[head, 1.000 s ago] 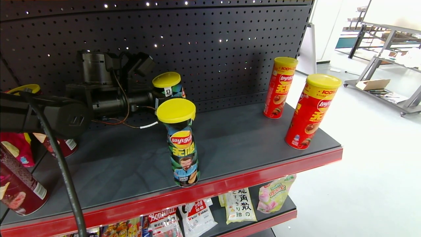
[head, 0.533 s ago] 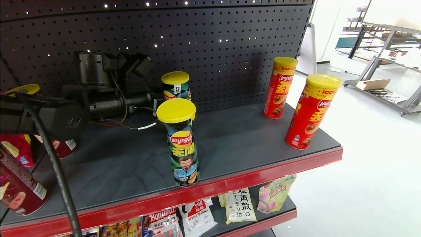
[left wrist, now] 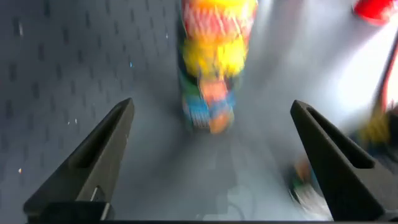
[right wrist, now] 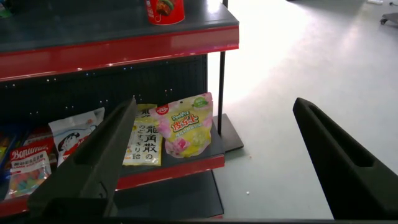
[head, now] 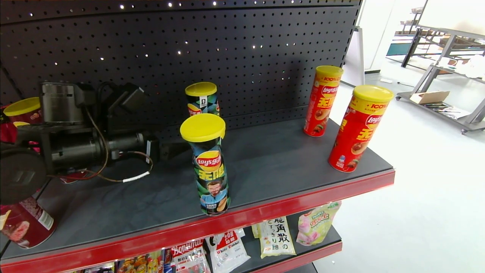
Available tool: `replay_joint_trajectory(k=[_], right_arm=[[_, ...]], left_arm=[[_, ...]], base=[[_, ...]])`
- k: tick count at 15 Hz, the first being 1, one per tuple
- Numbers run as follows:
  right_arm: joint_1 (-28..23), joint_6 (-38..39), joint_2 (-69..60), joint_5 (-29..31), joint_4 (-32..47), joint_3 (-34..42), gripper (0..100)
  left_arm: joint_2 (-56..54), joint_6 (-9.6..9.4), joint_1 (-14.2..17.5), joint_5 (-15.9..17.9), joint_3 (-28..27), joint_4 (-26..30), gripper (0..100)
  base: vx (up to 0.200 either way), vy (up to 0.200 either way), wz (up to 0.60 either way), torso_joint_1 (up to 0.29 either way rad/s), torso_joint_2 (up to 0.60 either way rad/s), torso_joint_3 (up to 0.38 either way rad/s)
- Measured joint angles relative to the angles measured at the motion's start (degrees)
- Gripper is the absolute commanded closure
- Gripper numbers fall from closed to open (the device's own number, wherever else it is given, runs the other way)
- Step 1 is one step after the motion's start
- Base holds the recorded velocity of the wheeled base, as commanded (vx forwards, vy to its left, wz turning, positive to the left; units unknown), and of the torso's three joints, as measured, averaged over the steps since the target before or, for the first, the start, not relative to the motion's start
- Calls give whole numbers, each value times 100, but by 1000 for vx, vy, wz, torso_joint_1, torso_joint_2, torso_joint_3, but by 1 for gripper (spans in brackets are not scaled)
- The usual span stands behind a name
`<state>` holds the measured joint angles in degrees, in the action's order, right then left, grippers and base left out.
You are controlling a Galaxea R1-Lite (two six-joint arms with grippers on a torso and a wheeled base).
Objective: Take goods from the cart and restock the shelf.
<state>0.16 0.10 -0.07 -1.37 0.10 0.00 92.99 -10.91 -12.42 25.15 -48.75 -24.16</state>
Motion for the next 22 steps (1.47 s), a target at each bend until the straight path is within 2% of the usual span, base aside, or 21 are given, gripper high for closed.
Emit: replay_joint_trajectory(k=[5, 7, 9, 10, 11, 12, 15, 18, 22], right_arm=[[0, -2, 2, 0, 0, 0, 0], [0, 0, 0, 0, 0, 0, 0], [-2, -2, 0, 0, 0, 0, 0], [-2, 0, 0, 0, 0, 0, 0], [-2, 1, 0, 0, 0, 0, 0], [-2, 0, 2, 0, 0, 0, 0], [0, 1, 2, -33, 0, 0, 0], [2, -10, 2, -44, 0, 0, 0], [-2, -12, 0, -18, -2, 0, 0]], left_arm=[[-2295, 46, 208, -143, 1668, 664, 0], [-3489, 380, 424, -340, 2144, 1018, 0], [-4685, 889, 758, -703, 2444, 1571, 0], [-5257, 1073, 896, -846, 2549, 1883, 0], [-5854, 1211, 1011, -950, 2656, 2247, 0], [-6392, 1271, 1093, -1054, 2750, 2604, 0], [-7729, 1257, 1264, -1705, 2955, 3764, 0], [-8619, 1257, 1235, -1738, 3185, 3931, 0], [-9095, 1235, 1215, -1754, 3368, 3949, 0]], base=[[0, 0, 0, 0, 0, 0], [0, 0, 0, 0, 0, 0], [0, 0, 0, 0, 0, 0], [0, 0, 0, 0, 0, 0], [0, 0, 0, 0, 0, 0], [0, 0, 0, 0, 0, 0], [0, 0, 0, 0, 0, 0], [0, 0, 0, 0, 0, 0], [0, 0, 600, -3, 6, 2]])
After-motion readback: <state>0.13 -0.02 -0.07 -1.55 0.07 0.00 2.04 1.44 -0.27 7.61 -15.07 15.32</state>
